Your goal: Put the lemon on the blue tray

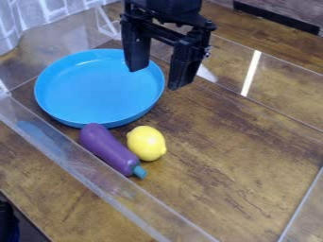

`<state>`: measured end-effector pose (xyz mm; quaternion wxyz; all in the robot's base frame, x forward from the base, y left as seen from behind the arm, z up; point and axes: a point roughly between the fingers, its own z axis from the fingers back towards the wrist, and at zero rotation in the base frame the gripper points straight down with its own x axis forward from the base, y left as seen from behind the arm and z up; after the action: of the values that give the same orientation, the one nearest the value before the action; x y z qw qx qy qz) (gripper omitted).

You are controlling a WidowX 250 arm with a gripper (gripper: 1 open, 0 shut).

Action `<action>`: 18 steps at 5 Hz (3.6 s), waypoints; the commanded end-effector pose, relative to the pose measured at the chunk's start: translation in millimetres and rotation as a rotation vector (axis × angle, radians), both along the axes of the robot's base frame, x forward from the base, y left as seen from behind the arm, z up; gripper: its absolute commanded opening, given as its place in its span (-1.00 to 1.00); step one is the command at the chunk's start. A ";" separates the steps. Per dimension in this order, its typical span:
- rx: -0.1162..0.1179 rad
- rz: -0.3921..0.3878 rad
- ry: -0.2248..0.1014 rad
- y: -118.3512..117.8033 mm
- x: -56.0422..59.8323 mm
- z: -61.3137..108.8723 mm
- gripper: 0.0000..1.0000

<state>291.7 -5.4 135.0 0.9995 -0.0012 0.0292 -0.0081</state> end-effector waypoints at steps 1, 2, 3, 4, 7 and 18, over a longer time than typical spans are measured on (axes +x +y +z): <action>0.001 -0.008 0.012 2.3 3.9 -1.6 1.00; 0.001 -0.068 0.017 5.5 5.8 -14.0 1.00; 0.005 -0.172 0.018 4.7 8.4 -27.2 1.00; 0.009 -0.269 0.022 4.0 11.1 -44.9 1.00; 0.032 -0.263 0.031 -6.2 0.9 -102.3 1.00; 0.026 0.139 -0.042 54.3 17.8 -86.6 -1.00</action>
<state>303.4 41.9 25.4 0.9977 0.0075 0.0459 0.0485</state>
